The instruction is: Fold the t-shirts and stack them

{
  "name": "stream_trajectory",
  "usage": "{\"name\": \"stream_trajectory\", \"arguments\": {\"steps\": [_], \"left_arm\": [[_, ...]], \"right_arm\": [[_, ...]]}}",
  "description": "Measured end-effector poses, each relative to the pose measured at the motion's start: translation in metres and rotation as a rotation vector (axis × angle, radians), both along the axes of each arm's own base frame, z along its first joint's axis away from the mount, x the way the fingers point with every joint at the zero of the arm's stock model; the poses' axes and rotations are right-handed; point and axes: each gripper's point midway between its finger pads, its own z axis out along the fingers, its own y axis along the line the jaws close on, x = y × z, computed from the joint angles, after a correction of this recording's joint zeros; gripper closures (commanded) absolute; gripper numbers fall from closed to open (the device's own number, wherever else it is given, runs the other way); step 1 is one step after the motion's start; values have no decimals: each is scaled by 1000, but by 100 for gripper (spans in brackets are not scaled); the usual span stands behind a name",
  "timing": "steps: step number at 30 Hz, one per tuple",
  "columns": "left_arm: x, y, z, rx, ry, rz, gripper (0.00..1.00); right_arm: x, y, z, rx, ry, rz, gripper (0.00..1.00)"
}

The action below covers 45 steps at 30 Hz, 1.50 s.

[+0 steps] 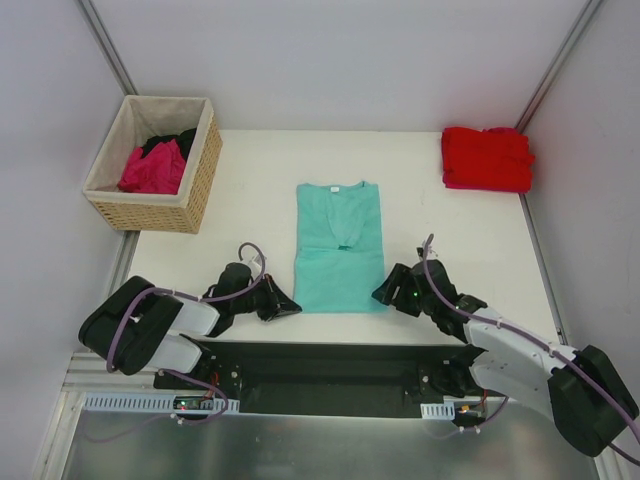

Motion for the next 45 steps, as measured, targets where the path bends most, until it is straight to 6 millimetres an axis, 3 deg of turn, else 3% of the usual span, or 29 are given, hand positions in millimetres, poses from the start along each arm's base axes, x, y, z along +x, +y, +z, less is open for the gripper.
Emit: {"name": "stream_trajectory", "arguments": {"steps": [16,27,34,45], "left_arm": [[1,3,-2,6,6,9,100],[1,3,-1,9,4,10,100],[3,7,-1,17,-2,21,100],[5,9,-1,21,-7,26,100]], "right_arm": [[-10,0,-1,59,-27,3,39],[-14,9,-5,86,-9,16,49],[-16,14,-9,91,5,25,67],[-20,12,-13,78,25,22,74]]}}
